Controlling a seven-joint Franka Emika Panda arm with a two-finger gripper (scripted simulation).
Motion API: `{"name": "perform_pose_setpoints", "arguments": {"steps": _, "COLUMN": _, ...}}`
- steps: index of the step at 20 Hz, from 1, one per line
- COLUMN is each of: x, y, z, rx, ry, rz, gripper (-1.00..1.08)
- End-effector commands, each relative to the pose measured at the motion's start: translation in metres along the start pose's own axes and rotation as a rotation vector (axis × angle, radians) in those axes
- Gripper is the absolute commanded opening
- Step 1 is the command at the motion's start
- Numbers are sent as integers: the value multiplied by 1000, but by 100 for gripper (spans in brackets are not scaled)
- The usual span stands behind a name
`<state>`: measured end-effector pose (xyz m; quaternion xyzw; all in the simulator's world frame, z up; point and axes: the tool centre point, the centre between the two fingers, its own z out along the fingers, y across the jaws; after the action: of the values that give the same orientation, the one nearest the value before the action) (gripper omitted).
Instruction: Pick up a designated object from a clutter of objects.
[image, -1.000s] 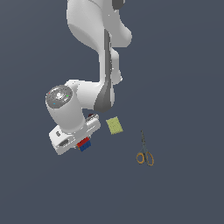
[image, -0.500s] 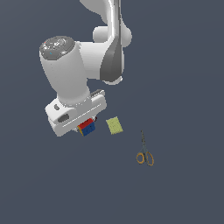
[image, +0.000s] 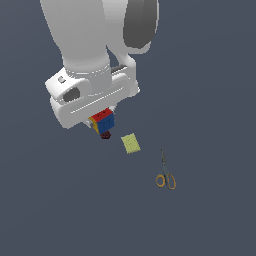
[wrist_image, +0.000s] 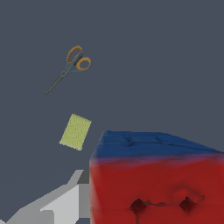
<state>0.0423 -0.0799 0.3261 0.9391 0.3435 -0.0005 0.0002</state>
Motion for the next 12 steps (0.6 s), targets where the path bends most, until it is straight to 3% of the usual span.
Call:
{"name": "perform_pose_setpoints", "arguments": {"steps": 1, "x": 1, "y": -6, "z": -20, "rx": 0, "ry": 1, "rz": 0, "gripper": -100}}
{"name": "perform_pose_setpoints", "arguments": {"steps": 12, "x": 3, "y": -16, "z": -56, "rx": 0, "ry": 1, "rz": 1, "gripper": -100}}
